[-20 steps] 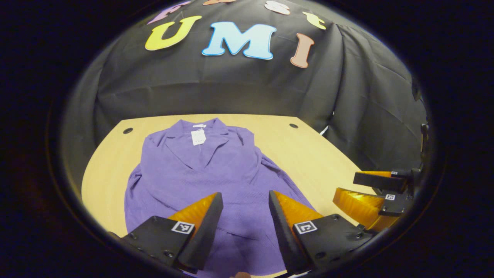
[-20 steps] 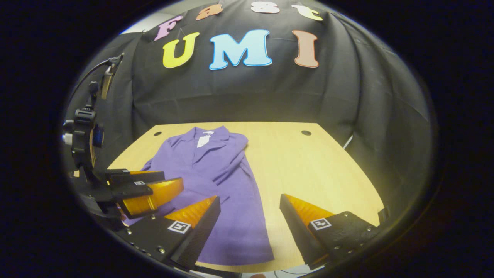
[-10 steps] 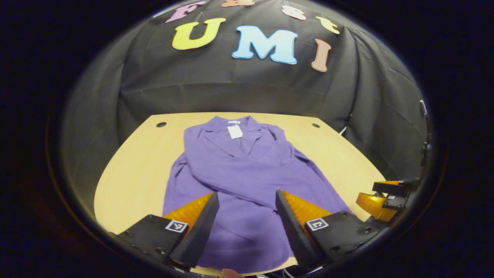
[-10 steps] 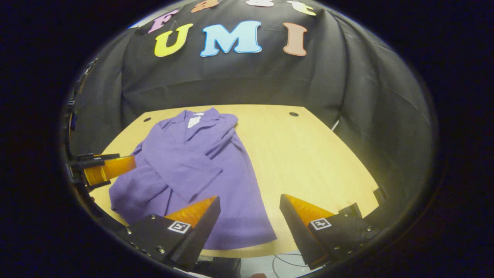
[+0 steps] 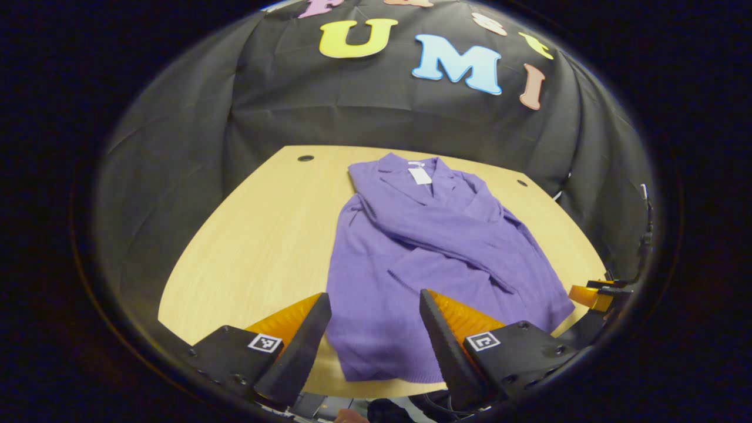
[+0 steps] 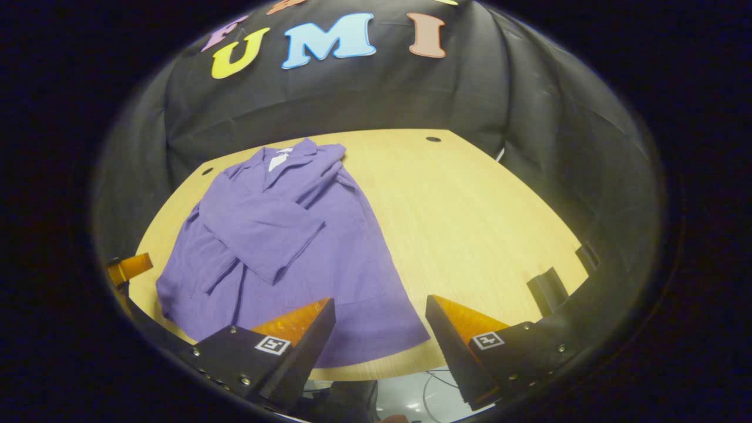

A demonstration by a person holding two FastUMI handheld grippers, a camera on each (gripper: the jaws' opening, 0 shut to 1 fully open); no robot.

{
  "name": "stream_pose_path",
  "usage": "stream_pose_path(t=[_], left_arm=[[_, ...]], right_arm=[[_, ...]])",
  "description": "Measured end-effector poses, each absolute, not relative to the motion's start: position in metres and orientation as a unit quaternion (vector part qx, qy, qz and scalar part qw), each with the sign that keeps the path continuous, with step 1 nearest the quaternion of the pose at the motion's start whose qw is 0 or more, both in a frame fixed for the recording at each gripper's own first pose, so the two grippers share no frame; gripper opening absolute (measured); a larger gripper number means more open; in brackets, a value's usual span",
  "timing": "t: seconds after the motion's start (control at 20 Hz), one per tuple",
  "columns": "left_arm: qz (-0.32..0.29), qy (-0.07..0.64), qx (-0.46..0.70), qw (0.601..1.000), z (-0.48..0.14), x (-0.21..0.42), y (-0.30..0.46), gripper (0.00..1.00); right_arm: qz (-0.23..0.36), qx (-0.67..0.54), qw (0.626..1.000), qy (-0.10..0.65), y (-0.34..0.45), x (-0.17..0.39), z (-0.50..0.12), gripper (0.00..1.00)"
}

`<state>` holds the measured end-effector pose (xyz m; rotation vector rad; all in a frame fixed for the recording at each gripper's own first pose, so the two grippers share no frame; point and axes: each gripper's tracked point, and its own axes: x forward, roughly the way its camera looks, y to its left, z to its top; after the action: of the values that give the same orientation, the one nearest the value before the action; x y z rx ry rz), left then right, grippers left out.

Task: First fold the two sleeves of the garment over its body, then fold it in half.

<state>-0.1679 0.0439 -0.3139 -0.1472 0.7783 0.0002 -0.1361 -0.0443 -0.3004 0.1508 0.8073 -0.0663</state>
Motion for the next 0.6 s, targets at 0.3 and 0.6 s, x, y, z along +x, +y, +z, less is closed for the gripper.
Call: stream_pose_path(t=[0.3, 0.6], left_arm=[[0.011, 0.419, -0.1, 0.902, -0.351, -0.196, 0.069, 0.96], [0.002, 0.444, -0.108, 0.889, -0.377, -0.209, 0.059, 0.97]], right_arm=[[-0.052, 0.087, 0.904, 0.416, -0.057, -0.144, -0.323, 0.96], [-0.033, 0.134, 0.887, 0.441, -0.044, -0.147, -0.343, 0.97]])
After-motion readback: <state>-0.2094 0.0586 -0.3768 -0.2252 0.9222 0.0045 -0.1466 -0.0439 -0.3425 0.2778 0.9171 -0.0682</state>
